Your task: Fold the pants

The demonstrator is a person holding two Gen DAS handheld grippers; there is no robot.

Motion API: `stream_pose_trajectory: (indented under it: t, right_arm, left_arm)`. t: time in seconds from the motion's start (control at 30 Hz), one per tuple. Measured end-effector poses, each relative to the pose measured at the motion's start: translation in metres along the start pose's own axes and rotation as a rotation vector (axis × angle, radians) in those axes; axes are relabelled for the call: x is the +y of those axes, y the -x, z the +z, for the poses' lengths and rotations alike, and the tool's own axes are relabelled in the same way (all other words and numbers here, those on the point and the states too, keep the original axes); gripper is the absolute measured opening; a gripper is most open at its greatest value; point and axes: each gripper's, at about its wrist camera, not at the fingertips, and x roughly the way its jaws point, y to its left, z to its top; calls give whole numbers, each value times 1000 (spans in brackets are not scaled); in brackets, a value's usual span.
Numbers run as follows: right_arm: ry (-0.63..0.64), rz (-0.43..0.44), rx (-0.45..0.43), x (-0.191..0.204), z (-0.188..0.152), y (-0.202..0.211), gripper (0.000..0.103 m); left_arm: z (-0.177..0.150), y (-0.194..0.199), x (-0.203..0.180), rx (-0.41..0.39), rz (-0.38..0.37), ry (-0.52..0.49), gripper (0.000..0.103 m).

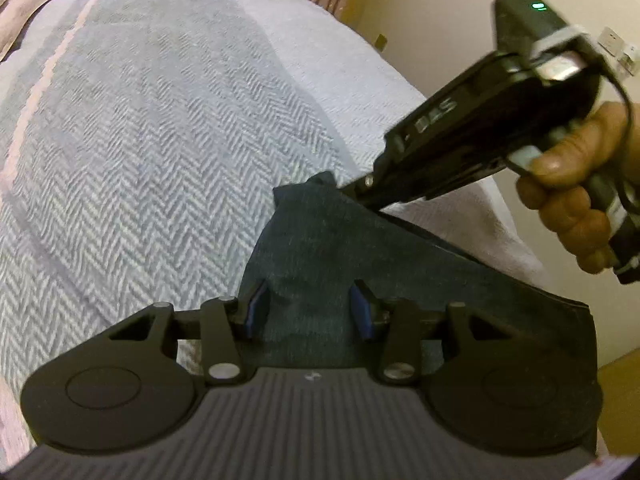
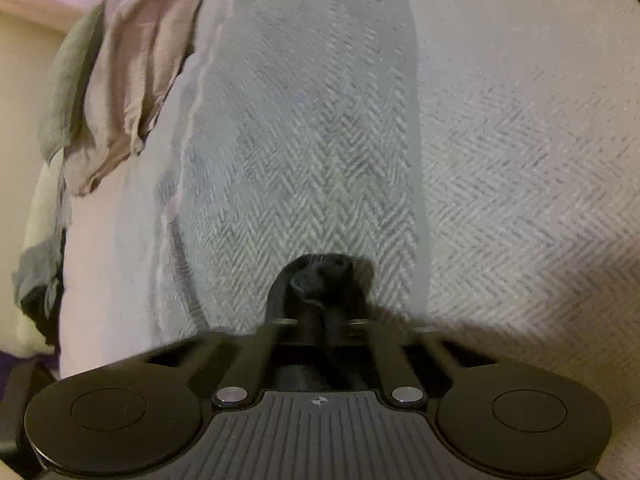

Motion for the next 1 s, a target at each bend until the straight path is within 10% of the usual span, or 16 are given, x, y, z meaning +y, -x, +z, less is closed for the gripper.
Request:
stream_pose_trajectory:
  t: [0.33,0.53,0.73,1.0]
  right_arm:
    - [-28,-17,-53,-18,-1,1,0]
    - [63,-56,-233,3,-14,53,0]
    - [170,-74,-230,18,-67,65,0]
    - [182,-151,-177,0,-150,63,0]
  left_arm:
    - [24,-35,2,42,-45,-49,39]
    - [26,-47,4,76,-42,-50,41]
    - [39,-11,29,-1,-45,51,36]
    - [48,-54,32,113,-37,-57,40]
